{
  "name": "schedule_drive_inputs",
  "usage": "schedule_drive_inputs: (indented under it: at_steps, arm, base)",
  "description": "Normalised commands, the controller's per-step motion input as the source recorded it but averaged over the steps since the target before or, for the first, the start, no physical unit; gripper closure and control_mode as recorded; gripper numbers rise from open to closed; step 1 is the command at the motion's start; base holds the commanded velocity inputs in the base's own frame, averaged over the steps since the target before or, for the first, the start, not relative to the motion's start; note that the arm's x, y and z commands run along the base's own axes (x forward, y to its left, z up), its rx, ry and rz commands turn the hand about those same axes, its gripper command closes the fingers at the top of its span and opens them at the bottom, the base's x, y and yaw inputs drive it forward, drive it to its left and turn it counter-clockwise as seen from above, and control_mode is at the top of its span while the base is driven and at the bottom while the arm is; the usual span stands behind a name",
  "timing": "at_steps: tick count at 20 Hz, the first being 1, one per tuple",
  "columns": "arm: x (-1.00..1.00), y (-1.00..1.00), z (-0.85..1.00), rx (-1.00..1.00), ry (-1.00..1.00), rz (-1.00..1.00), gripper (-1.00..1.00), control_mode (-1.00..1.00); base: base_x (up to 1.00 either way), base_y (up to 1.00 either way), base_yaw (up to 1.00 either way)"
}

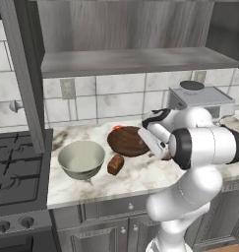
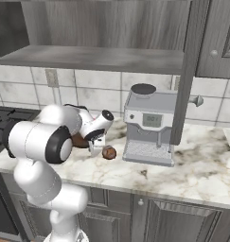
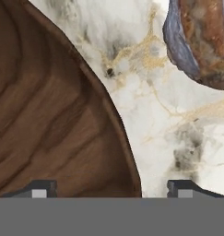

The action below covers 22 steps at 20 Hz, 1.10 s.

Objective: Pick both bowls and place them on the counter. Then place the bread in one bowl and place the bread in the other bowl.

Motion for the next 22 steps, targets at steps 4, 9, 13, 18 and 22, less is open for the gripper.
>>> schedule_drive_inputs:
  at_steps: [4, 9, 13, 18, 22]
  arm:
    - [-0.14, 0.0, 0.19, 0.0, -0.04, 0.03, -1.0, -1.0]
    - [-0.23, 0.08, 0.26, 0.0, -0.06, 0.05, -1.0, -1.0]
    - [-0.25, 0.2, 0.27, -0.01, -0.06, 0.09, -1.0, -1.0]
    - [-0.21, 0.37, 0.18, -0.04, -0.05, 0.08, -1.0, -1.0]
    - [-0.18, 0.46, 0.1, -0.06, -0.04, 0.07, -1.0, -1.0]
  base:
    - [0.0, 0.0, 0.0]
    - [0.0, 0.0, 0.0]
    - [0.0, 0.0, 0.0]
    - [0.0, 0.0, 0.0]
    - [0.0, 0.0, 0.0]
